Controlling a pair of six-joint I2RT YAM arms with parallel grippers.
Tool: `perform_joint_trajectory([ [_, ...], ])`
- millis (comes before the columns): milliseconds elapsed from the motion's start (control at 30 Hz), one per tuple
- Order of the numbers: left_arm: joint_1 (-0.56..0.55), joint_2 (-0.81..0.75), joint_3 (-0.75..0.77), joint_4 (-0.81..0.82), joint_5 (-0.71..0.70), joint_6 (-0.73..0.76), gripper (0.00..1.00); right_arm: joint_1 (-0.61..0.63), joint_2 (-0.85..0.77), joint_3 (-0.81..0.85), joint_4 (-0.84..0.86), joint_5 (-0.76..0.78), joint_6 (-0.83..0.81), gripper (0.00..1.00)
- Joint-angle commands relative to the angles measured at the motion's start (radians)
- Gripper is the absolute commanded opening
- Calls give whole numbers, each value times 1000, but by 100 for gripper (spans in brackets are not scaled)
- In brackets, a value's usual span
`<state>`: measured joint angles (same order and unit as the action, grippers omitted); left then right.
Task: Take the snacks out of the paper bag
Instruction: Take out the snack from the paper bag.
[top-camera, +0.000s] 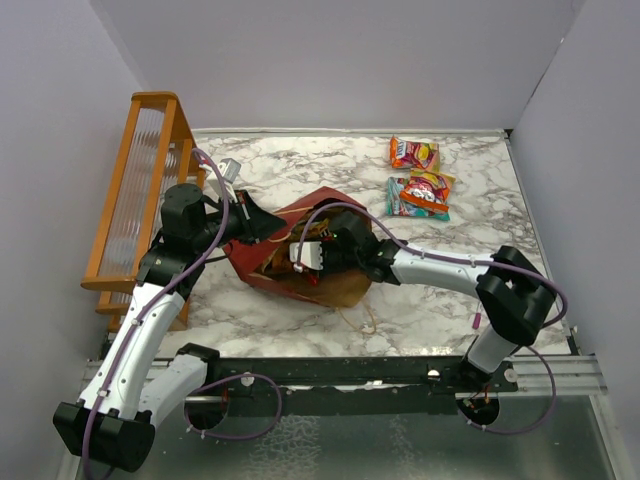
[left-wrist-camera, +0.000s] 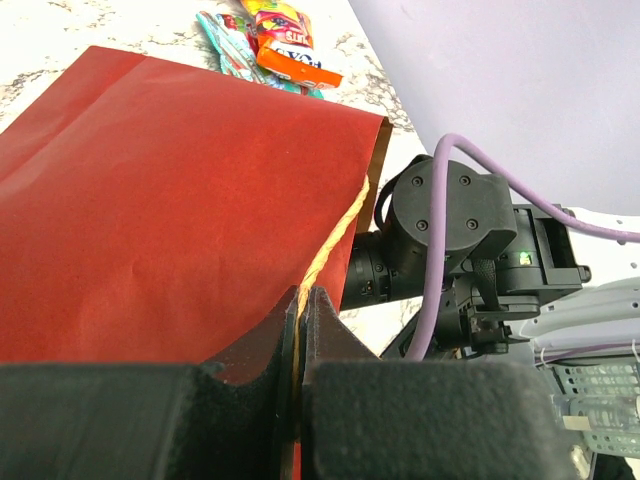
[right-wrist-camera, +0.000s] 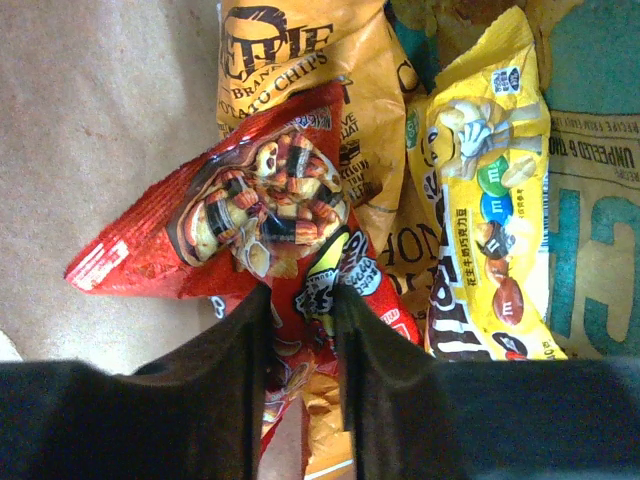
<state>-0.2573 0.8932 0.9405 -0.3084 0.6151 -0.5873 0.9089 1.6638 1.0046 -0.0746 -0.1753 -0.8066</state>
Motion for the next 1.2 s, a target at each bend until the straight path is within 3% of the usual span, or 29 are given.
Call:
perform_joint_trajectory([
  [0, 0, -2, 29, 5, -20, 13, 0, 5, -45, 22, 11, -19, 14, 21],
  [133, 0, -5, 27, 6, -18, 12, 0, 5, -69, 22, -4, -42, 28, 14],
  [400, 0, -9, 29, 1, -20, 12, 0, 5, -177, 21, -62, -59, 60, 13],
  [800, 1, -20, 31, -14, -26, 8, 0, 5, -523, -20, -154, -66, 138, 9],
  [900, 0, -22, 36, -21, -27, 7, 0, 5, -646, -34, -178, -55, 181, 2],
  [1033, 0, -23, 35, -23, -32, 8, 0, 5, -812, -63, -133, 69, 279, 1],
  [1167, 0, -25, 34, -19, -33, -7, 0, 5, -918, -162, 41, 365, 390, 2],
])
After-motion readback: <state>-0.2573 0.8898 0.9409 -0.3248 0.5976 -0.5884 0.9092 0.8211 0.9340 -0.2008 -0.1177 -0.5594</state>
